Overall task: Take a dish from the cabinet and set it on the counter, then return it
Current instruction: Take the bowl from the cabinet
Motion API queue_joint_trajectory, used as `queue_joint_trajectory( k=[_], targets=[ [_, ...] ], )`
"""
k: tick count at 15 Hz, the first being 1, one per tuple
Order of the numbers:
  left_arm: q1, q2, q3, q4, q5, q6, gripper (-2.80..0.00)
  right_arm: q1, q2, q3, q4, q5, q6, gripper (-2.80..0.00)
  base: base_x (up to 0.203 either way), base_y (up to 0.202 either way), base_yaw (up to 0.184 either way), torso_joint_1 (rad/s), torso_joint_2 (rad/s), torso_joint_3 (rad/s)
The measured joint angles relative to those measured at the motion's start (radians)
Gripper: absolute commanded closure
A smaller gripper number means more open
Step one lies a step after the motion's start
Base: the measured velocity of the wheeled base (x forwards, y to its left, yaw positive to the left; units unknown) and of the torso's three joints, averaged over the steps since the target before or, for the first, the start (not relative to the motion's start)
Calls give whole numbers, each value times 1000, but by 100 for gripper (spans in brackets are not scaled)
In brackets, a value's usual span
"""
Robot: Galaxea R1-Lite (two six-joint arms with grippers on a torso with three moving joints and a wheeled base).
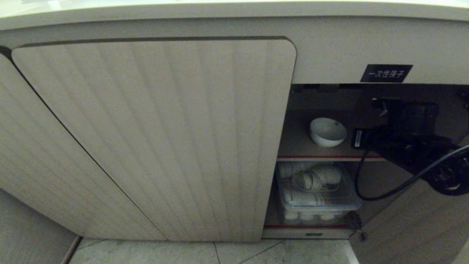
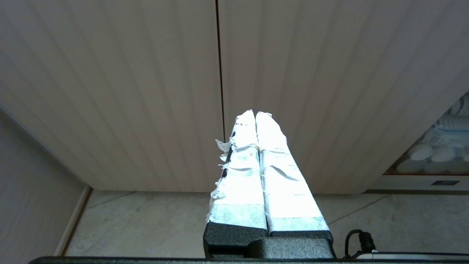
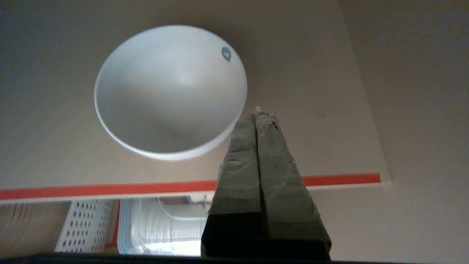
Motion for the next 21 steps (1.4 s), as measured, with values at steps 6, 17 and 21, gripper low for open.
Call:
queue_joint_trajectory(
  k=[6,17,21],
  targets=[
    [0,0,0,0,0,0,0,0,45,-34,-25,-1,-2,0,0,0,0,0,0,0],
    [0,0,0,0,0,0,0,0,80,-62,-48,0,-2,-280,0,0,0,0,0,0],
    [0,0,0,0,0,0,0,1,80,-64,-76,1,0,-280,0,0,0,0,0,0]
  ],
)
